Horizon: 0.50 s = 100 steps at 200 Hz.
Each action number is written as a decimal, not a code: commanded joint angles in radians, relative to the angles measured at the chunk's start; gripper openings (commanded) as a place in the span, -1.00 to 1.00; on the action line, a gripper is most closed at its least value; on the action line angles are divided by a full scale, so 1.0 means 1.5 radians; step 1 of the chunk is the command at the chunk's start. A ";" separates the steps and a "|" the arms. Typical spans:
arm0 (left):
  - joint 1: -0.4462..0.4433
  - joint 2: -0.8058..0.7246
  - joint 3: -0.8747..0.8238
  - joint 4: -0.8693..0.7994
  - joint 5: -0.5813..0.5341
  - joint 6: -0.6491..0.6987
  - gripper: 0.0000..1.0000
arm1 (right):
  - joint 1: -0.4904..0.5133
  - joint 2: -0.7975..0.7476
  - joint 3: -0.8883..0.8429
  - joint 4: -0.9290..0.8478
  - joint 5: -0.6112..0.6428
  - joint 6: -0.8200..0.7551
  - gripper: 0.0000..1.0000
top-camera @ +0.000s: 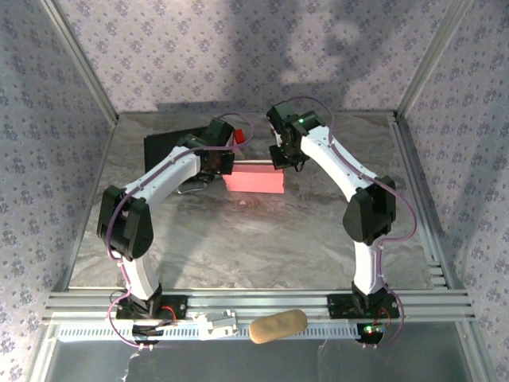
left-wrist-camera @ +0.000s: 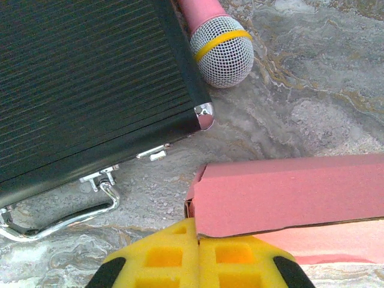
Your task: Fold the paper box
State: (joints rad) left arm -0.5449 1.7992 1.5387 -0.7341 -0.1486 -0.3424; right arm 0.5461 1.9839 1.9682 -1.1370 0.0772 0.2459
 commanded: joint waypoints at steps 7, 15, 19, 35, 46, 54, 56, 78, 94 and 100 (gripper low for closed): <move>-0.038 0.045 -0.011 -0.065 0.079 -0.007 -1.00 | 0.023 0.017 0.042 0.012 -0.092 0.032 -1.00; -0.040 0.045 -0.011 -0.064 0.079 -0.009 -1.00 | 0.023 0.020 0.049 0.010 -0.094 0.036 -1.00; -0.041 0.045 -0.012 -0.062 0.079 -0.009 -1.00 | 0.023 0.022 0.050 0.009 -0.098 0.038 -1.00; -0.043 0.046 -0.011 -0.062 0.080 -0.011 -1.00 | 0.023 0.028 0.055 0.006 -0.102 0.051 -1.00; -0.043 0.046 -0.011 -0.060 0.082 -0.011 -1.00 | 0.023 0.033 0.055 0.007 -0.105 0.060 -1.00; -0.044 0.047 -0.011 -0.061 0.082 -0.011 -1.00 | 0.023 0.035 0.053 0.007 -0.105 0.067 -1.00; -0.044 0.047 -0.011 -0.061 0.081 -0.011 -1.00 | 0.023 0.037 0.053 0.008 -0.105 0.069 -1.00; -0.045 0.046 -0.012 -0.060 0.083 -0.013 -1.00 | 0.022 0.036 0.039 0.025 -0.119 0.090 -1.00; -0.046 0.046 -0.013 -0.059 0.084 -0.011 -1.00 | 0.022 0.035 0.037 0.029 -0.122 0.102 -1.00; -0.045 0.045 -0.012 -0.059 0.084 -0.011 -1.00 | 0.021 0.036 0.038 0.030 -0.124 0.105 -1.00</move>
State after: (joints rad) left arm -0.5568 1.8030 1.5425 -0.7376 -0.1772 -0.3538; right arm 0.5419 2.0125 2.0167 -1.1740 0.0521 0.3573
